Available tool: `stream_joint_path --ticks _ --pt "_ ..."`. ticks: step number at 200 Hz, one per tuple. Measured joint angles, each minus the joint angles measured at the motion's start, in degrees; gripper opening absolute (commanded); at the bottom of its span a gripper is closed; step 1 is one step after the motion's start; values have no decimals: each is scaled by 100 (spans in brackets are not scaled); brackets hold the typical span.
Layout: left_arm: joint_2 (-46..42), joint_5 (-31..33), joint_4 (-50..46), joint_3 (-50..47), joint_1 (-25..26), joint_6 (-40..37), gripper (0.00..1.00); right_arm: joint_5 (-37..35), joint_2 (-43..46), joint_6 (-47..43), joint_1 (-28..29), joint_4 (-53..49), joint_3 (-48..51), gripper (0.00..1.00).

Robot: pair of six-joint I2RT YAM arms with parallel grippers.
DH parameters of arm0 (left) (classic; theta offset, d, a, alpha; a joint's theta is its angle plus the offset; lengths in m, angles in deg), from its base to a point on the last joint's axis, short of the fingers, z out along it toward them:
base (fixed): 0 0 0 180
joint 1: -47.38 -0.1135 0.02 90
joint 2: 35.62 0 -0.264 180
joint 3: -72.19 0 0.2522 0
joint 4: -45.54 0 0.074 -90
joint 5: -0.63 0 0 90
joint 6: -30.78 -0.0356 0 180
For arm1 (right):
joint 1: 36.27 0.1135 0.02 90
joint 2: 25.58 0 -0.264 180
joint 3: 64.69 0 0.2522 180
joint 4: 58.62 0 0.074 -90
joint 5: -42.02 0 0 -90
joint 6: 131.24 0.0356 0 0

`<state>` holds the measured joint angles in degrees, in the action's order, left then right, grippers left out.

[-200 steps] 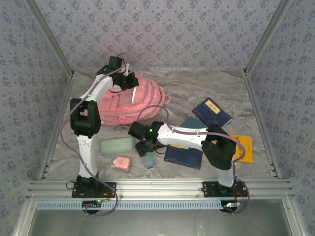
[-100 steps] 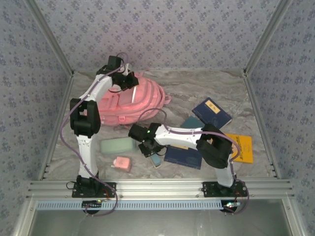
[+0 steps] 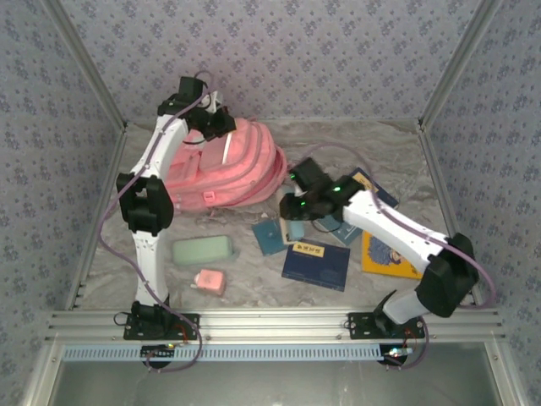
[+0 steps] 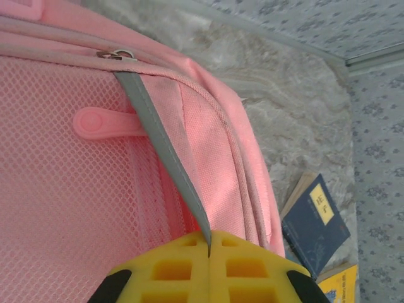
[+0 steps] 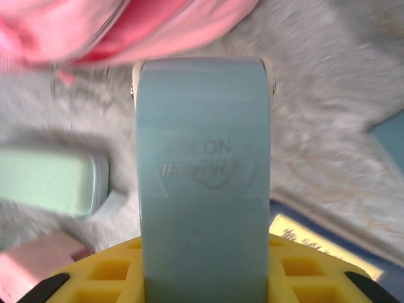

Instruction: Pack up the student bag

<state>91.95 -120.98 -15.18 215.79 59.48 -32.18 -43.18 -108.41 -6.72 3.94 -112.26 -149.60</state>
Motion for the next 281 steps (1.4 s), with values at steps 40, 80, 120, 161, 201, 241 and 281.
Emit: stream_joint_path --ticks 40,80,120,161,201,241,281 --pt "109 -251 -566 839 138 -216 0 778 278 420 -1412 979 586 6" --pt "101 -837 -728 820 254 -345 0 1550 -76 999 -2114 2374 629 8" --pt "15 -1386 -503 562 229 -160 0 1987 -994 1838 -2367 4116 752 7" --pt "-48 -1679 -149 411 201 164 0 2186 -2081 2750 -2076 5757 734 5" --pt "-116 -1928 138 232 179 507 0 2164 -3316 3427 -1543 6623 -177 10" --pt "-116 -2013 341 195 175 741 0 1937 -4360 3901 -1110 6975 -1207 14" --pt "-116 -2024 525 181 125 931 0 1530 -5233 4133 -935 7012 -2085 62"
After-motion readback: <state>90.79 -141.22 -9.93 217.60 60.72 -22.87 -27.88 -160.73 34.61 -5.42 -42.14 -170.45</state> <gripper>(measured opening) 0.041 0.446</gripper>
